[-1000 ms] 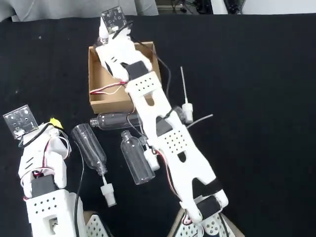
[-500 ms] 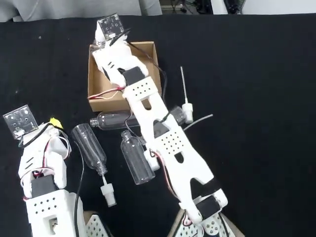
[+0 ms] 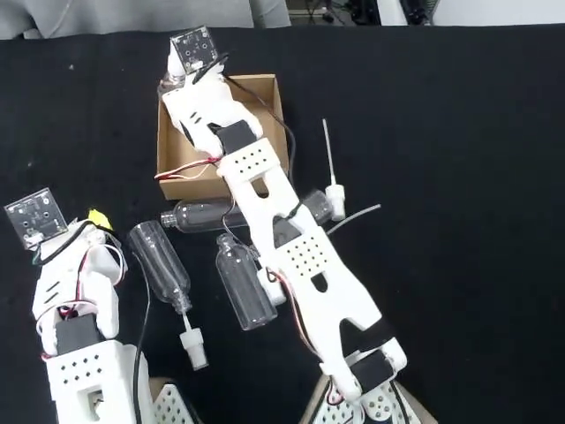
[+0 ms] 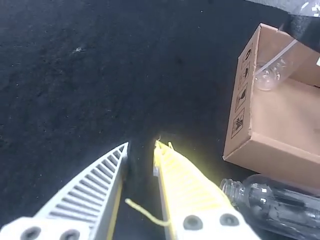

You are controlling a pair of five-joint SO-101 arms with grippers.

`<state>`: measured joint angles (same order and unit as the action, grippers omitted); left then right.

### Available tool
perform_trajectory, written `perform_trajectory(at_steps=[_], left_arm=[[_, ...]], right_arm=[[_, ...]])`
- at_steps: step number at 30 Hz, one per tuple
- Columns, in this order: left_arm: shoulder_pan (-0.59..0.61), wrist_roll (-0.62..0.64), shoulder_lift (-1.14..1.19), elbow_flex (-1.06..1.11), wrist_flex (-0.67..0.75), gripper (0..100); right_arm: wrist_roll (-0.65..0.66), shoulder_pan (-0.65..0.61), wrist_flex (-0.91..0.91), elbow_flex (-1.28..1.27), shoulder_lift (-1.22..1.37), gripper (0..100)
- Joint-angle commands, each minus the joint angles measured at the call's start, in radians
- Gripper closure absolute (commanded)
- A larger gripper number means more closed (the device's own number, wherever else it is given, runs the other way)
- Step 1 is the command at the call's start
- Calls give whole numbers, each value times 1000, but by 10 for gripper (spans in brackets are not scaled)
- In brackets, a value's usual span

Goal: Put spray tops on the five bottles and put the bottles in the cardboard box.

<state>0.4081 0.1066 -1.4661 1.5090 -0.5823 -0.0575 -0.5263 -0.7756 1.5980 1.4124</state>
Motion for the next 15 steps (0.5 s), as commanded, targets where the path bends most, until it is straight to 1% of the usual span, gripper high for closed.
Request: perform_trajectory(at_steps=[1,15], left_arm=[[7,-9,2,-5,0,923],[8,-9,2,-5,2,923]], right_arm=[[-8,-18,-2,70,-25,789],[-9,-20,-18,71,-30,776]])
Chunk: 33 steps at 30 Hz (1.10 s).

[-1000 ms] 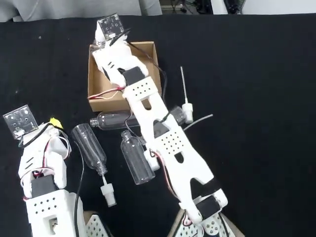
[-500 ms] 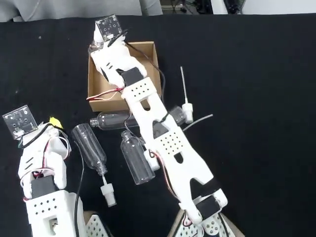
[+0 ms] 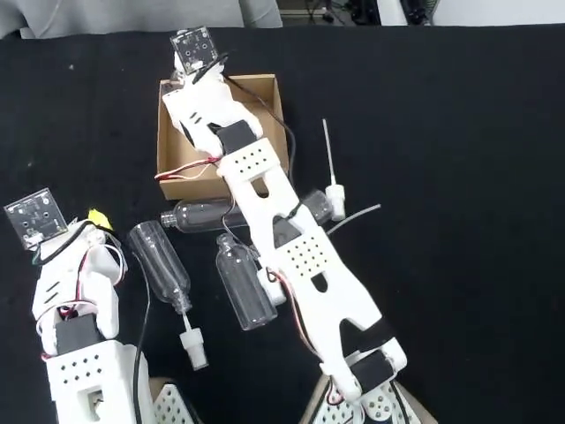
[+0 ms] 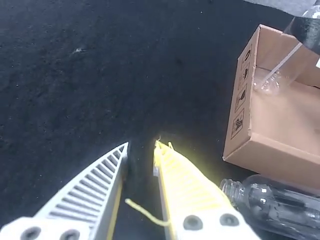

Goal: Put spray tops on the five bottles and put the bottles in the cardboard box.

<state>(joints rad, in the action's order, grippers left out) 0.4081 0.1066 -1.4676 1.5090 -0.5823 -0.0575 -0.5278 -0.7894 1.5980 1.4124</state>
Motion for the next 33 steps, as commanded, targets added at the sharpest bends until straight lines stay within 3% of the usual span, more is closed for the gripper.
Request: perform_trajectory(at_steps=[1,17,23,33], left_arm=[[8,-9,3,-5,2,923],[8,-9,3,-5,2,923],[8,-9,3,-5,3,923],[8,-9,3,-5,3,923]], right_arm=[[-9,-18,-5,71,-30,776],[-3,-17,-98,73,-68,774],[-8,-18,-143,73,-70,676],[-3,-29,-219,74,-94,680]])
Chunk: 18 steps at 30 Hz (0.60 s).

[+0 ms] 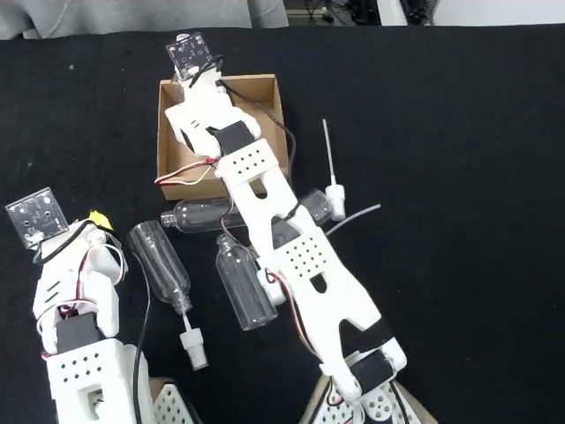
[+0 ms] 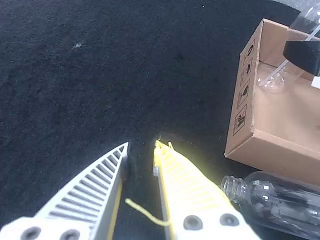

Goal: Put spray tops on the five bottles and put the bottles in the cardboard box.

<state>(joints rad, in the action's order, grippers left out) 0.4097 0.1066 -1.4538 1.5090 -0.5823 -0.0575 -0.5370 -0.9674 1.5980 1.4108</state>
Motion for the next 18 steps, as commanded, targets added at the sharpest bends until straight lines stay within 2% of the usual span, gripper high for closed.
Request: perform_trajectory(at_steps=[1,18], left_arm=[[7,-9,-11,-5,3,923],[4,-9,-11,-7,5,923]], right_arm=[[-3,-20,-64,74,-105,680],[0,-14,-377,76,-265,680]])
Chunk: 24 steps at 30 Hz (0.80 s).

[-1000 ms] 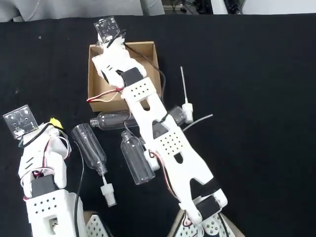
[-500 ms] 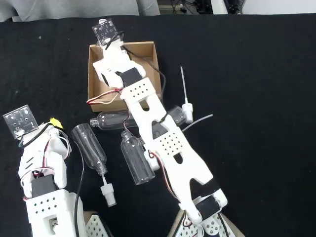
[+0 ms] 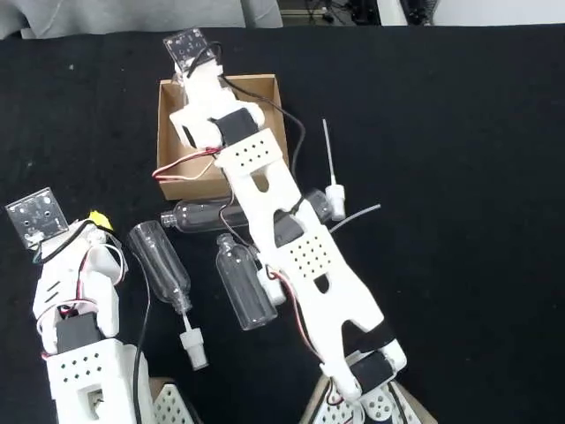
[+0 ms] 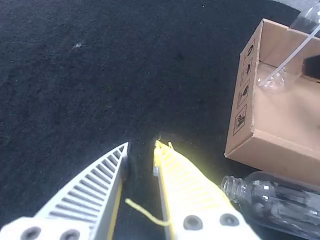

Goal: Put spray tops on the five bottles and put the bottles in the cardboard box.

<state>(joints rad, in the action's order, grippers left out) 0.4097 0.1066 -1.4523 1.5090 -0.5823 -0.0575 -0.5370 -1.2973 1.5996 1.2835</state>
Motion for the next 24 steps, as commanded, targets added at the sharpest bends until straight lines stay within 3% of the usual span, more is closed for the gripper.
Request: perform_trajectory(at_steps=[1,16,24], left_arm=[[5,-9,-12,-7,5,923],[7,-11,-12,-5,3,923],[7,-11,-12,-5,3,923]], right_arm=[[0,-14,-66,74,-150,680],[2,-15,-436,71,-349,680],[144,-14,-470,71,-364,680]])
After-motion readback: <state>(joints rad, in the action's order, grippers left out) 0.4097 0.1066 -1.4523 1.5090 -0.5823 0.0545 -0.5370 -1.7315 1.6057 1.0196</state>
